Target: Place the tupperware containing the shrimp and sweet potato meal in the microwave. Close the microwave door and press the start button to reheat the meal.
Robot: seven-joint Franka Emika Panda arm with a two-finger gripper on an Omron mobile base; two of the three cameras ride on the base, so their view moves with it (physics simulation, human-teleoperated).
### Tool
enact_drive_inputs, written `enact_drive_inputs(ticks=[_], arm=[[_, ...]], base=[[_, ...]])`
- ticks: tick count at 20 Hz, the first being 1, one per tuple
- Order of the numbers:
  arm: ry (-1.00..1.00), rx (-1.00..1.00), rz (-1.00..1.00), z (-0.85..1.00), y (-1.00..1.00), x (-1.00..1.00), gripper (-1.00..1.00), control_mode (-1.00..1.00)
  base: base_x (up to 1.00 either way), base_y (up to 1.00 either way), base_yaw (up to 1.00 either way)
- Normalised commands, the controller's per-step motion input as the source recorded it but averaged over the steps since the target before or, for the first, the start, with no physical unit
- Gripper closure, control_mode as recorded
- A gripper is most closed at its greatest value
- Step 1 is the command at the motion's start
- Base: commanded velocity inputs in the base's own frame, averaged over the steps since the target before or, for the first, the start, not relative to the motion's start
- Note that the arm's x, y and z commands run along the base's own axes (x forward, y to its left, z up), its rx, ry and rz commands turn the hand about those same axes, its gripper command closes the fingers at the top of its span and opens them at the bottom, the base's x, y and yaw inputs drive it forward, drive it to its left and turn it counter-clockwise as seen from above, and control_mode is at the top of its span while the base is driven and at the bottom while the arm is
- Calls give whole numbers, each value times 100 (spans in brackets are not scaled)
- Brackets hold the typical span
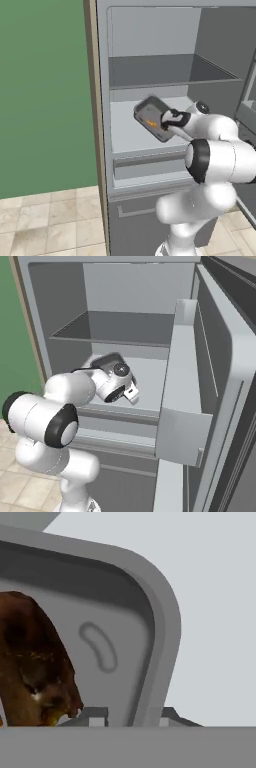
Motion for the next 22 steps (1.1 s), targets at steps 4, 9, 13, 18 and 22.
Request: enact_drive_inputs(ticks=[4, 9, 13, 18, 22], arm=[[0, 0, -5, 39, 17, -100, 100, -100], [6, 0, -6, 62, 17, -87, 100, -100], [18, 0, -6, 78, 4, -64, 100, -100], [17, 1, -11, 87, 0, -60, 100, -100], [3, 5, -17, 60, 0, -69, 100, -100]], base=[[0, 0, 0], [0, 0, 0], [0, 0, 0], [0, 0, 0], [0, 0, 0]])
